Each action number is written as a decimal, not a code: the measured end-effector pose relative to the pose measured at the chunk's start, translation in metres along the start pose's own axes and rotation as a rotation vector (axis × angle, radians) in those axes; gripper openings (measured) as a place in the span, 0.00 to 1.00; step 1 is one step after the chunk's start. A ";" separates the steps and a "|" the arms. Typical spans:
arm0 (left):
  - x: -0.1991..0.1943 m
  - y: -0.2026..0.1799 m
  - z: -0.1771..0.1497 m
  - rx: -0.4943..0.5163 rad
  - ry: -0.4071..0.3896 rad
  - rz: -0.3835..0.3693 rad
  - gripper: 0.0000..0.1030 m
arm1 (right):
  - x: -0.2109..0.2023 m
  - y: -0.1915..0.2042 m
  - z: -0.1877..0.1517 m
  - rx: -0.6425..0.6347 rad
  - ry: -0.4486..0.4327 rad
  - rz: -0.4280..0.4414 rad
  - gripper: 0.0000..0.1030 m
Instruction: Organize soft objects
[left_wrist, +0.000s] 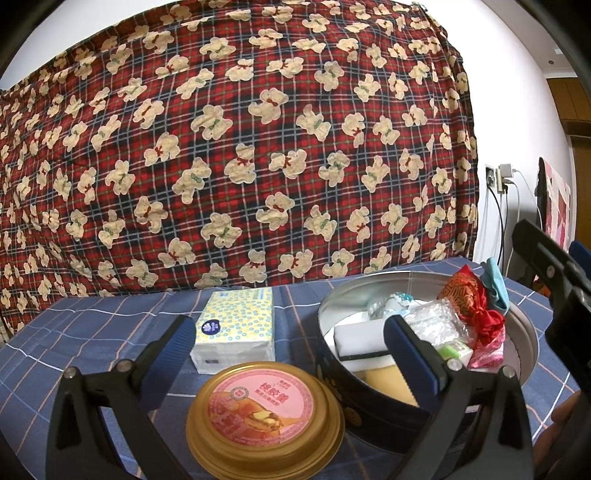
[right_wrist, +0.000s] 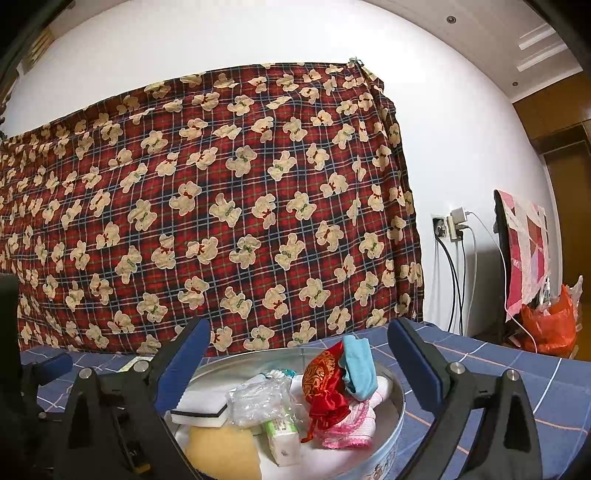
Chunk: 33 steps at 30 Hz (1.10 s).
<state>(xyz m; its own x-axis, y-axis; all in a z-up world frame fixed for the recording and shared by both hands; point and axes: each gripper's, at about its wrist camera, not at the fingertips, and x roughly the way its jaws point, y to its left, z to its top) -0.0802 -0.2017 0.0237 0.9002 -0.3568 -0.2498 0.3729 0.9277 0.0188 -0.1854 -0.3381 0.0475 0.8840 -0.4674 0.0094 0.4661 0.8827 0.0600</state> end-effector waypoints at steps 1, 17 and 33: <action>0.000 0.000 0.000 -0.001 0.001 0.000 1.00 | 0.000 0.000 0.000 0.000 0.000 0.000 0.96; 0.002 0.001 -0.002 -0.007 0.011 0.004 1.00 | 0.000 -0.001 0.001 -0.002 0.000 0.001 0.96; 0.001 0.005 0.002 -0.055 -0.001 -0.038 1.00 | 0.000 -0.001 0.000 -0.002 0.000 0.004 0.96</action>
<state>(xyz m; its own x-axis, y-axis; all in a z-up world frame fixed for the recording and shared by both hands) -0.0768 -0.1973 0.0259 0.8857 -0.3920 -0.2487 0.3940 0.9180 -0.0439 -0.1859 -0.3389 0.0478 0.8857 -0.4642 0.0100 0.4630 0.8845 0.0575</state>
